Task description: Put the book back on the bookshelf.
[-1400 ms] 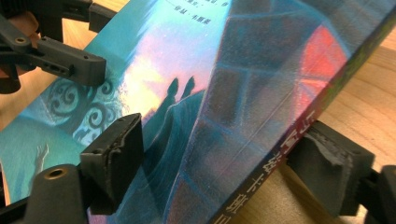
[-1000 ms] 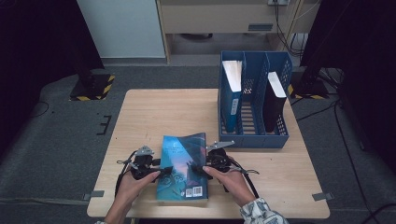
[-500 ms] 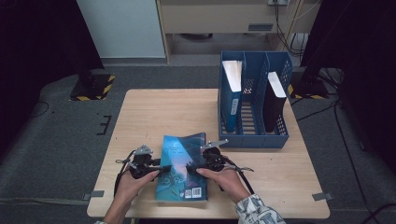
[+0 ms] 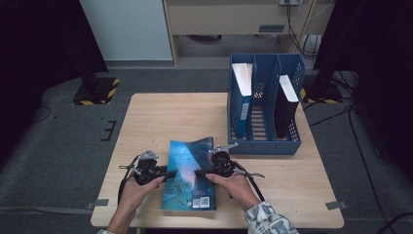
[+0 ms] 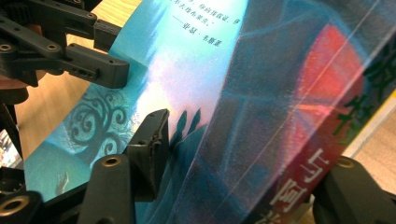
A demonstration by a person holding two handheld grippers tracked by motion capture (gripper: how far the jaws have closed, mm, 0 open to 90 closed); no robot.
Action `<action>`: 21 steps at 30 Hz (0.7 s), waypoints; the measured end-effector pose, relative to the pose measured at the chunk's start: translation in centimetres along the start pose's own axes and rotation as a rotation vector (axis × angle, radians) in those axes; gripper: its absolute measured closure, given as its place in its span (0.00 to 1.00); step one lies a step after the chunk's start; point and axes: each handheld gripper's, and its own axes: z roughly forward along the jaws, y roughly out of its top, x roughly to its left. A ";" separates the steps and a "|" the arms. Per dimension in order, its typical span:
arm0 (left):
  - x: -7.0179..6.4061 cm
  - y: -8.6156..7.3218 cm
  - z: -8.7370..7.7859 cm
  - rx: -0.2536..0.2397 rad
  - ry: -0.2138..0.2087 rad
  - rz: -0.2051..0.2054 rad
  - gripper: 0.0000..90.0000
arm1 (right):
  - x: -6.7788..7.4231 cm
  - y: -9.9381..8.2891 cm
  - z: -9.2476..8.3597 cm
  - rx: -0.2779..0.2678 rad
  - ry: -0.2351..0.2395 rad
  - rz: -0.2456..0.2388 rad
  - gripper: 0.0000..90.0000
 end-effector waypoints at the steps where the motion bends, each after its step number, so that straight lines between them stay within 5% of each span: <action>1: 0.0 0.0 -0.1 -0.001 0.001 -0.001 0.64 | 0.1 0.1 -0.1 -0.001 0.002 -0.003 0.51; 21: 0.1 1.5 -1.5 -0.028 0.017 0.005 0.73 | 0.5 2.2 -1.1 -0.041 -0.006 -0.033 0.63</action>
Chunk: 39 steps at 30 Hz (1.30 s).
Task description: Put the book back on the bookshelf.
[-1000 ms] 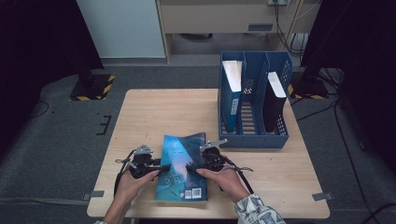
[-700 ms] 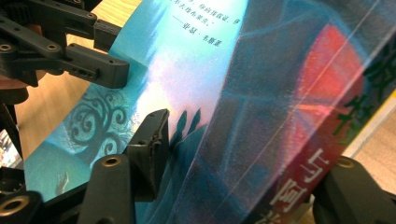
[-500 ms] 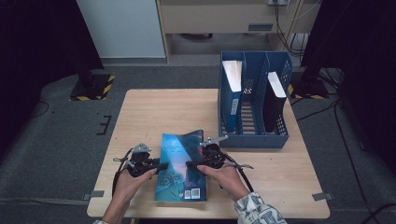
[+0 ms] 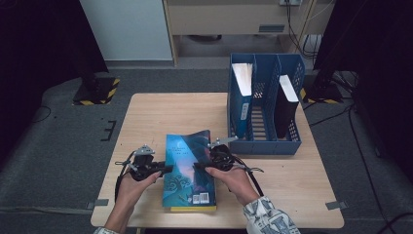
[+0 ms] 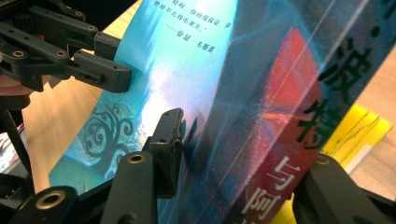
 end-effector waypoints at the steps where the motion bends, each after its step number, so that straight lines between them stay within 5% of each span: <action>1: 0.0 0.1 -0.1 0.000 0.002 0.000 0.73 | 0.0 0.1 0.0 -0.003 0.001 -0.001 0.63; 15: 0.2 1.8 -0.8 -0.001 0.004 0.017 0.78 | 0.1 1.7 -0.7 -0.017 -0.001 -0.020 0.68; 39: 0.6 6.2 -2.8 -0.067 0.110 0.081 0.85 | 0.5 6.4 -1.8 -0.113 -0.079 -0.106 0.77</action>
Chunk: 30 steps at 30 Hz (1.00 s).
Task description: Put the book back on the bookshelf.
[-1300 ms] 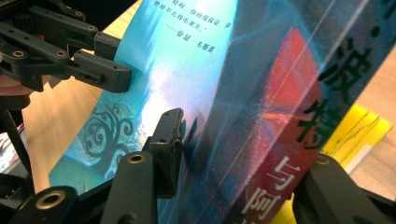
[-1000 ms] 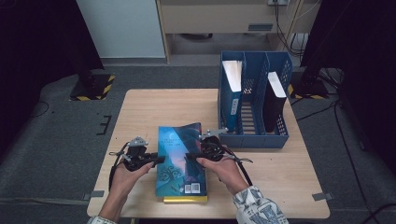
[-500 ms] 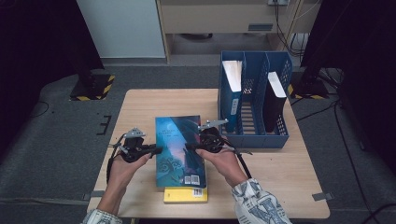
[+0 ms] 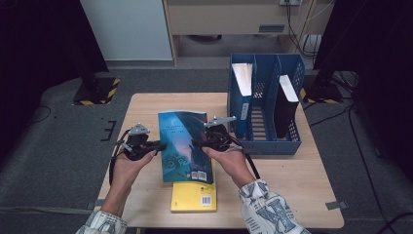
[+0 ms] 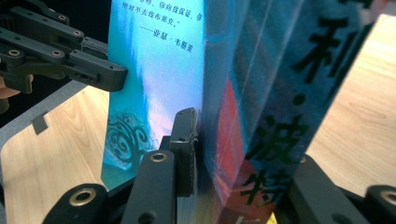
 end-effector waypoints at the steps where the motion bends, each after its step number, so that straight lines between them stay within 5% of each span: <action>1: 0.0 0.1 0.0 -0.003 0.002 -0.003 0.85 | 0.0 0.1 0.0 -0.004 -0.002 0.002 0.77; 15: 0.3 1.3 0.2 -0.012 0.034 0.020 0.87 | -0.6 1.0 0.3 -0.016 -0.032 -0.010 0.78; 22: 0.2 2.7 0.4 -0.004 0.076 0.074 0.87 | -1.1 1.7 0.4 -0.057 -0.063 -0.011 0.79; 30: 0.4 3.3 0.8 -0.008 0.087 0.064 0.87 | -1.4 1.7 0.5 -0.074 -0.076 -0.007 0.79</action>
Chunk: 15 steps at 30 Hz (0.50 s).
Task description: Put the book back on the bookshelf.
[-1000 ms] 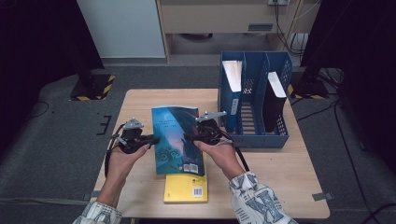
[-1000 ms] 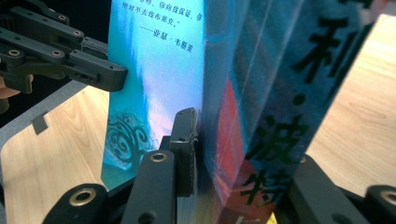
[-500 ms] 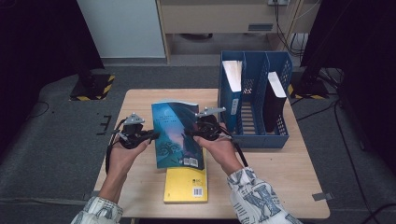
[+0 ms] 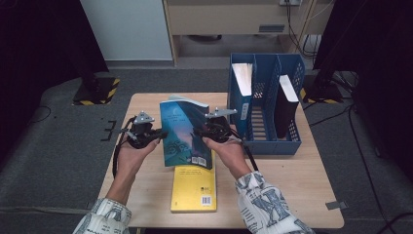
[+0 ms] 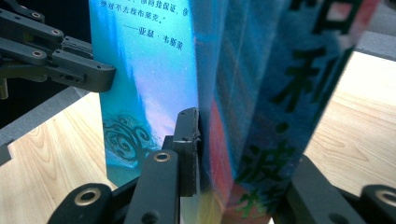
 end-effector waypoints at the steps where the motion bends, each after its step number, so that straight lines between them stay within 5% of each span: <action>1: 0.0 0.1 0.1 -0.005 -0.002 -0.008 0.87 | -0.2 0.0 0.0 0.000 0.004 -0.001 0.79; 8: 0.1 -0.1 -0.2 0.001 -0.007 0.010 0.87 | -0.1 -0.1 0.0 -0.016 0.003 -0.013 0.79; 15: -0.5 -1.4 -1.3 -0.046 -0.022 0.018 0.87 | 0.8 -1.0 -0.9 -0.032 0.025 -0.026 0.78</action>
